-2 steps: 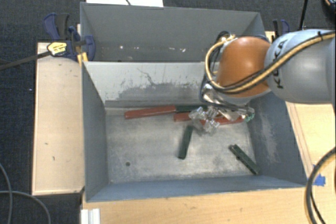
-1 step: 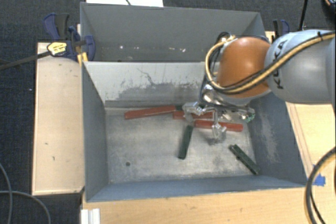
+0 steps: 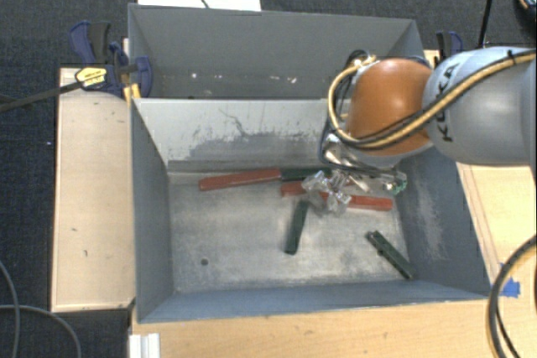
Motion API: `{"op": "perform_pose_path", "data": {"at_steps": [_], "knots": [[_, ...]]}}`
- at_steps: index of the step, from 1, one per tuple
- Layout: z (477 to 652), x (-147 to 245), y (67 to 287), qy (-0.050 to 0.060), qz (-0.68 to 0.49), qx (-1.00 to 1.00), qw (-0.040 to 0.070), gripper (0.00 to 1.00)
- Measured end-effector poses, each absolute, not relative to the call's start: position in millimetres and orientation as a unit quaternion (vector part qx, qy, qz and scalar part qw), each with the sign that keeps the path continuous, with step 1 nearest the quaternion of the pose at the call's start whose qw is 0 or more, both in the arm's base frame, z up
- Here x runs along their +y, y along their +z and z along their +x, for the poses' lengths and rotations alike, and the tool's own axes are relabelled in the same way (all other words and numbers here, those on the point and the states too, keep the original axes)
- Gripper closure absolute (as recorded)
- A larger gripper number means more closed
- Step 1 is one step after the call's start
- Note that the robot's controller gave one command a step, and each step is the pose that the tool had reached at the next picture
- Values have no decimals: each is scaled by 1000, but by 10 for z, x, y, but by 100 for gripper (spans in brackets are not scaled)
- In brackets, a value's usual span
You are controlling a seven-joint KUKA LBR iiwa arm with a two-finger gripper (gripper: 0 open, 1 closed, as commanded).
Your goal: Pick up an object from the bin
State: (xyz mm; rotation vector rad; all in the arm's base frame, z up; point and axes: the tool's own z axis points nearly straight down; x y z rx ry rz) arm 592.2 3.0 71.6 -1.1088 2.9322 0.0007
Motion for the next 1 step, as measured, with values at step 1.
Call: {"op": "perform_pose_path", "data": {"at_steps": [1], "knots": [[5913, 25, 707, 0, -353, 936, 2, 0]]}}
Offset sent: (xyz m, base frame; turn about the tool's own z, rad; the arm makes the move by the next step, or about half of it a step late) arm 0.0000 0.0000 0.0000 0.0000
